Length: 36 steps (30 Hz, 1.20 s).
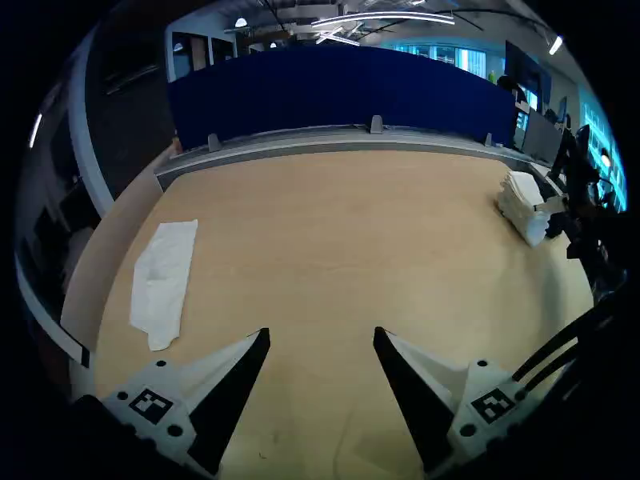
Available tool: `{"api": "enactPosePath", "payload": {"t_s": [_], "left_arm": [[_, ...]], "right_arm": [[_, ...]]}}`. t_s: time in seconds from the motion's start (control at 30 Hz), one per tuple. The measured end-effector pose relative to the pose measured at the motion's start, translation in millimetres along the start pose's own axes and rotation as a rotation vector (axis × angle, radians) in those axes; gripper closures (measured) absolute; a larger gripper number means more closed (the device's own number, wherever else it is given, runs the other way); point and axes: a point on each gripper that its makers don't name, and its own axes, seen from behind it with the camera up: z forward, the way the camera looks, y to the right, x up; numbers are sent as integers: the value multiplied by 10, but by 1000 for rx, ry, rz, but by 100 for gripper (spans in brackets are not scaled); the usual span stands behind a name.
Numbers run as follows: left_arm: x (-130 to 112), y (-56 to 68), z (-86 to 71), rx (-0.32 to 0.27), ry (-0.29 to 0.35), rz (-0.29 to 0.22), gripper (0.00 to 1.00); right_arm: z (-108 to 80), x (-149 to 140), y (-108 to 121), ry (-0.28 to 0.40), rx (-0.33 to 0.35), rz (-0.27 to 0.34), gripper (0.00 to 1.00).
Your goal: Fold towel
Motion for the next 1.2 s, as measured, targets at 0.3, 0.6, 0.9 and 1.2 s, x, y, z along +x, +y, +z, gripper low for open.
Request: {"api": "enactPosePath", "payload": {"t_s": [0.3,0.6,0.9,1.2], "left_arm": [[-16,-27,-7,4,0,-5,4],[-50,-52,8,8,-9,-4,4],[-107,-71,3,16,-23,2,4],[-142,-102,-2,26,-28,3,4]], "right_arm": [[-52,470,112,73,-15,13,0],[158,724,120,87,-17,8,0],[424,815,112,67,-14,8,0],[592,631,108,22,-15,-14,0]]}}
